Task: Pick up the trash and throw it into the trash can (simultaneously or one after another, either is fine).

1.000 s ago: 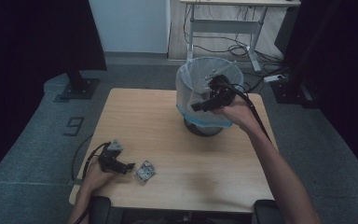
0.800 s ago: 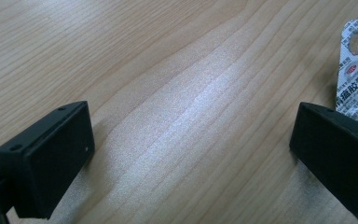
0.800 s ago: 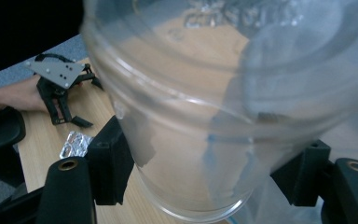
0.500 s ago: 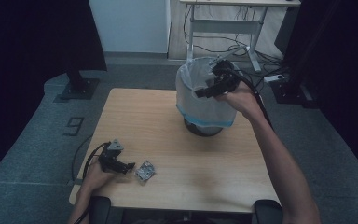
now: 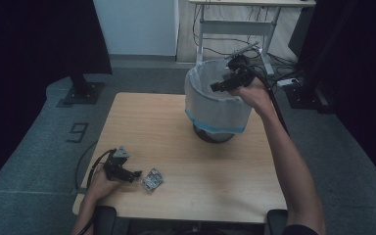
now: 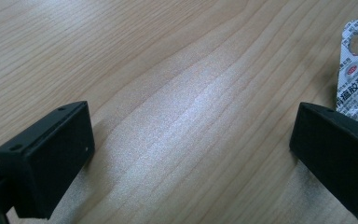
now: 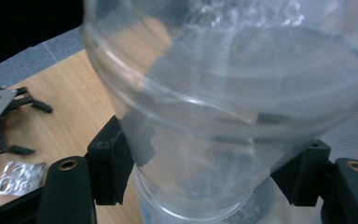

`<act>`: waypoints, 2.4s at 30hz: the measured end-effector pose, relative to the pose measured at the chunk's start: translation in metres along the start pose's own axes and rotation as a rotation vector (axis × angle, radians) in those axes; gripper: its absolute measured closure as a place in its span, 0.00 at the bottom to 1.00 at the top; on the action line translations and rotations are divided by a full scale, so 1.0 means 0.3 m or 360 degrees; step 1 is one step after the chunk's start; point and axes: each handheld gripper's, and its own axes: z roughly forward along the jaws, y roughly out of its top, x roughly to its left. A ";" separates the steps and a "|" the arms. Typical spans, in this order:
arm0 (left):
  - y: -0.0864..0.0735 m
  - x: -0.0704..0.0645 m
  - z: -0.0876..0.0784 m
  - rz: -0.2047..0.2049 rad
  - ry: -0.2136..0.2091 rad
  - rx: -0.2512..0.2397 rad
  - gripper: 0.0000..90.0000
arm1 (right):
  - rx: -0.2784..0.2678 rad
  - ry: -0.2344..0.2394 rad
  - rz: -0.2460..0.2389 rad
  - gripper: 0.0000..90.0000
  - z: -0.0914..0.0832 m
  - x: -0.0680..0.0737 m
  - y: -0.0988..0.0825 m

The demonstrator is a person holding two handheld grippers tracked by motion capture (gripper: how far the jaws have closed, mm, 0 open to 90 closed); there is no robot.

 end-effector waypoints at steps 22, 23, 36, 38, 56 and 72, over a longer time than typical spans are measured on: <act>0.000 0.000 0.000 0.0000 0.0000 0.0000 0.00 | 0.0120 -0.0137 0.0124 0.19 0.149 -0.119 -0.051; 0.000 0.000 0.000 0.0001 0.0000 0.0000 0.00 | 0.0126 -0.0141 0.0125 0.15 0.151 -0.120 -0.052; 0.000 0.000 0.000 -0.0001 0.0000 -0.0001 0.00 | 0.0026 -0.0152 0.0110 0.00 0.093 -0.103 -0.067; 0.000 0.000 0.000 0.0000 0.0000 -0.0001 0.00 | 0.0008 -0.0147 0.0105 0.00 0.076 -0.100 -0.073; 0.000 0.000 0.000 -0.0001 0.0000 0.0000 0.00 | -0.0048 -0.0160 0.0053 0.00 -0.074 -0.062 -0.146; 0.000 -0.001 0.000 -0.0002 0.0001 -0.0001 0.00 | -0.0084 -0.0164 0.0089 0.00 -0.155 -0.037 -0.301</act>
